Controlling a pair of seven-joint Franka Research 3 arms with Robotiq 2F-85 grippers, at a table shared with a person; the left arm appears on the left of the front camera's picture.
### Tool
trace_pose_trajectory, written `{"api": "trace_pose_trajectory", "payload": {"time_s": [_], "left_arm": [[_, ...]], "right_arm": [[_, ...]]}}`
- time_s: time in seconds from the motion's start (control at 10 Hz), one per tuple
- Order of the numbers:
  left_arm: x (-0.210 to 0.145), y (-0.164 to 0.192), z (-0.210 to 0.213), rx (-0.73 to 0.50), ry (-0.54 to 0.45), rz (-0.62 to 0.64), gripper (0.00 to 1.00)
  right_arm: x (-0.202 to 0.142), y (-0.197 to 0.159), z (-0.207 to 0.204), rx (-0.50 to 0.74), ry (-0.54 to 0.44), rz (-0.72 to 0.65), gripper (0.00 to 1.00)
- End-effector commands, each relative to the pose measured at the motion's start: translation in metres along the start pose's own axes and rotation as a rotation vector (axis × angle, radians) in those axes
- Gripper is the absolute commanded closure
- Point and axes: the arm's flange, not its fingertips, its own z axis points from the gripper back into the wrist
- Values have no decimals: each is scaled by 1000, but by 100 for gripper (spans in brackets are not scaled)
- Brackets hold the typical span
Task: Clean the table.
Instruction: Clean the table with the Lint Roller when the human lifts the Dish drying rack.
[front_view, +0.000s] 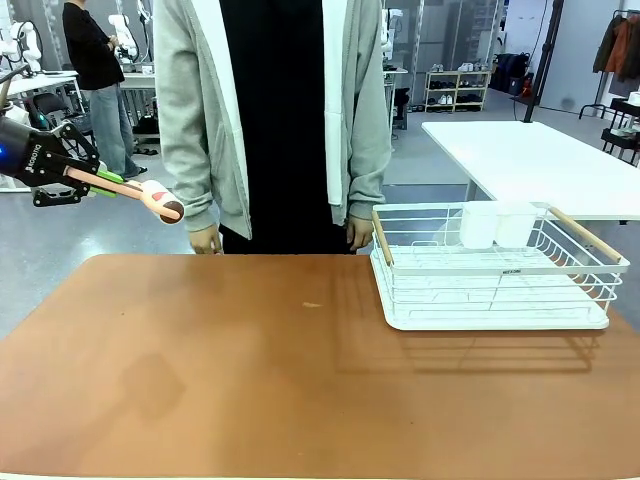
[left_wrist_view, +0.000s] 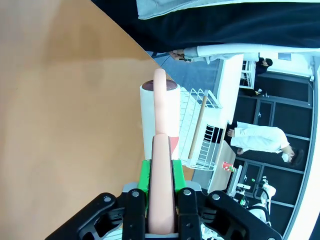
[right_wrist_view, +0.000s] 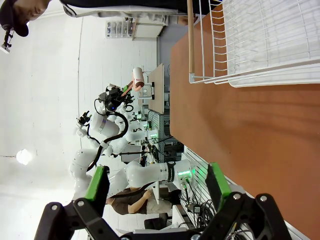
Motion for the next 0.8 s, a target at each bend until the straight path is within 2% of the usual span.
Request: {"api": "trace_pose_trajectory", "payload": {"time_s": [0.0,0.7], "left_arm": [[0,-1,0,3,-6,-4,100],[0,-1,0,3,-6,-4,100]], "right_arm": [[-2,3,0,4,3,10,0],[-2,3,0,4,3,10,0]]}}
